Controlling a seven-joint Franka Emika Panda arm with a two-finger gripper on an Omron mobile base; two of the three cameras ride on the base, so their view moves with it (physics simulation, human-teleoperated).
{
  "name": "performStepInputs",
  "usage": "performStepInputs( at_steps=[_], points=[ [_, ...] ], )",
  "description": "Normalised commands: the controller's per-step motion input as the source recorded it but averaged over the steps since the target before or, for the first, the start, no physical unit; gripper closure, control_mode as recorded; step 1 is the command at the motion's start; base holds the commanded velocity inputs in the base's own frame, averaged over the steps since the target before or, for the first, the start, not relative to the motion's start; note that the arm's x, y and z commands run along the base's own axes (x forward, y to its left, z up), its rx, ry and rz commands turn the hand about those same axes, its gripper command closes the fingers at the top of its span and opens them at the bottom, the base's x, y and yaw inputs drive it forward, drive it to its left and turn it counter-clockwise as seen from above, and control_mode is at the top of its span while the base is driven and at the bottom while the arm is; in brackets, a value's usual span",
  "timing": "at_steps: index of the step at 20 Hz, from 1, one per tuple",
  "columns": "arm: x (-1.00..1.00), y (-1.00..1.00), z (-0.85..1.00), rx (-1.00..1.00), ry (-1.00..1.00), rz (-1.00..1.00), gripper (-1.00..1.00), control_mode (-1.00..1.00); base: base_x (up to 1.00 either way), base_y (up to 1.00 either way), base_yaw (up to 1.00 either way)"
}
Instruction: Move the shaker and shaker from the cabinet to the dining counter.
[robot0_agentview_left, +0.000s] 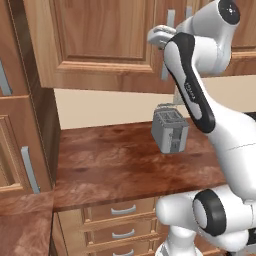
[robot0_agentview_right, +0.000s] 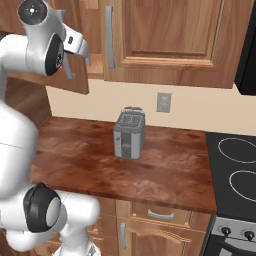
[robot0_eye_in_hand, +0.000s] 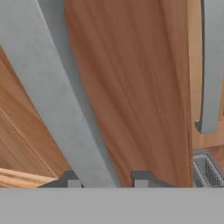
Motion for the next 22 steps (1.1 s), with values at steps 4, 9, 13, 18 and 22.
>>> performStepInputs(
  at_steps=[4, 9, 13, 18, 22],
  points=[
    [-0.83, 0.21, 0.00, 0.00, 0.00, 0.00, 1.00, -1.00, 0.00, 0.00, 0.00],
    [-0.80, 0.27, 0.00, 0.01, 0.00, 0.00, 1.00, -1.00, 0.00, 0.00, 0.00],
    [-0.79, 0.32, 0.00, 0.00, 0.00, 0.00, 1.00, -1.00, 0.00, 0.00, 0.00],
    [-0.75, 0.33, 0.00, 0.01, 0.00, 0.00, 1.00, -1.00, 0.00, 0.00, 0.00],
    [-0.63, 0.34, -0.02, 0.00, 0.00, 0.00, -1.00, -1.00, 0.00, 0.00, 0.00]
  ],
)
